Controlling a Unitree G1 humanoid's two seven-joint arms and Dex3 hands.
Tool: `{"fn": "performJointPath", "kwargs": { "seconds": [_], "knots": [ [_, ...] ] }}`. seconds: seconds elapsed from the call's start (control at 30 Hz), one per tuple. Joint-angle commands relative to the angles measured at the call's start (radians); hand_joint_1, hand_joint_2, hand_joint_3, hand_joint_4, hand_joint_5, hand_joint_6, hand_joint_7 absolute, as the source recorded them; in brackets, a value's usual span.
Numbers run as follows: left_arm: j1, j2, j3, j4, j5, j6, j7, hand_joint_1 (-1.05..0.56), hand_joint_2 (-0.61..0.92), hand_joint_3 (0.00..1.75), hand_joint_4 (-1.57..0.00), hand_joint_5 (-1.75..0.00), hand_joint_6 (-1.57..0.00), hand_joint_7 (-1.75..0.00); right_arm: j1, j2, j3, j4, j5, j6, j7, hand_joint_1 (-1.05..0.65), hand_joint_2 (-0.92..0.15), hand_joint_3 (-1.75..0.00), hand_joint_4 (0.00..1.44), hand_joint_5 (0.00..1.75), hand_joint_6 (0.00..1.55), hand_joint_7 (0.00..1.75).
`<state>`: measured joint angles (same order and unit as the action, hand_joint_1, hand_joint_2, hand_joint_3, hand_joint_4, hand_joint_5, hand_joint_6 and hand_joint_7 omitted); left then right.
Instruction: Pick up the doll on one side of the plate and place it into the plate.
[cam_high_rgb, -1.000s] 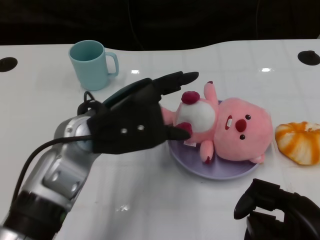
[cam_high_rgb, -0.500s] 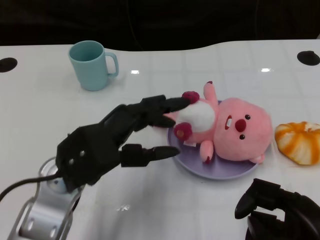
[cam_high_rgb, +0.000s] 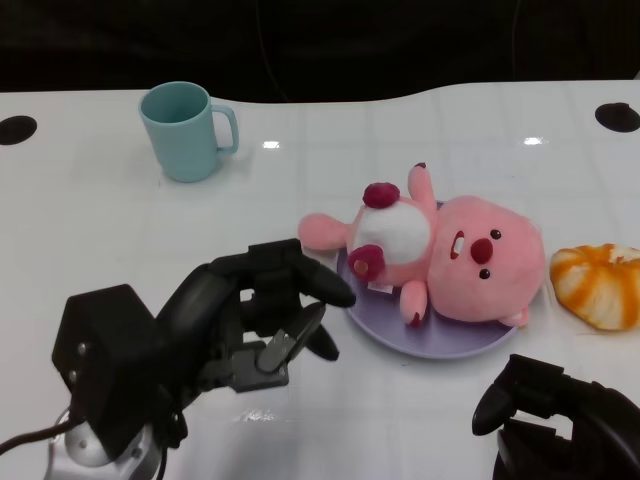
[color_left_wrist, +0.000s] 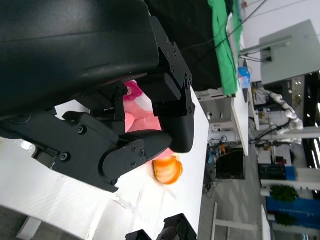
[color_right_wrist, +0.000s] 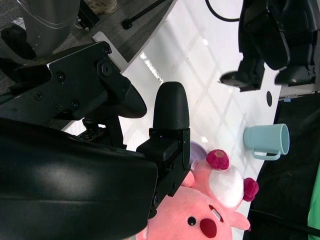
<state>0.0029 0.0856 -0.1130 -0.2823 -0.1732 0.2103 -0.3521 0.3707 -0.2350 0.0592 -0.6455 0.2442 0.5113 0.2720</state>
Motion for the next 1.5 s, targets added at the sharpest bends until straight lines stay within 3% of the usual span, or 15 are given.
{"fn": "performJointPath", "kwargs": {
  "seconds": [0.03,0.17,0.3,0.6,1.5],
  "knots": [
    [0.044,0.009,0.024,-0.089,-0.044,0.125,0.038,-0.17,0.41,1.36,-0.8,-1.48,-0.8,-1.24,-0.001,-0.006,-0.012,0.001,0.009,-0.003,0.002,-0.12,-0.65,-1.18,0.66,1.75,0.52,1.57],
    [0.086,0.003,0.045,-0.178,-0.108,0.276,0.071,-0.09,0.42,1.43,-0.84,-1.61,-0.81,-1.37,-0.002,-0.008,-0.011,-0.003,0.007,0.0,0.001,-0.12,-0.65,-1.18,0.66,1.75,0.52,1.57],
    [0.115,0.004,0.059,-0.231,-0.139,0.367,0.097,-0.1,0.5,1.36,-0.82,-1.72,-0.77,-1.5,-0.001,-0.009,-0.011,-0.005,0.005,-0.001,0.0,-0.12,-0.65,-1.18,0.66,1.75,0.52,1.56],
    [0.157,0.01,0.128,-0.317,-0.261,0.581,0.137,-0.14,0.6,1.2,-0.8,-1.75,-0.69,-1.63,-0.005,-0.01,-0.013,-0.004,0.004,-0.006,0.003,-0.12,-0.65,-1.18,0.66,1.75,0.52,1.56],
    [0.172,-0.004,0.148,-0.248,-0.313,0.643,0.174,-0.11,0.68,1.08,-0.74,-1.75,-0.7,-1.59,-0.016,-0.012,-0.04,0.033,0.002,-0.032,0.022,-0.07,-0.67,-1.18,0.66,1.75,0.52,1.57]
  ]
}}
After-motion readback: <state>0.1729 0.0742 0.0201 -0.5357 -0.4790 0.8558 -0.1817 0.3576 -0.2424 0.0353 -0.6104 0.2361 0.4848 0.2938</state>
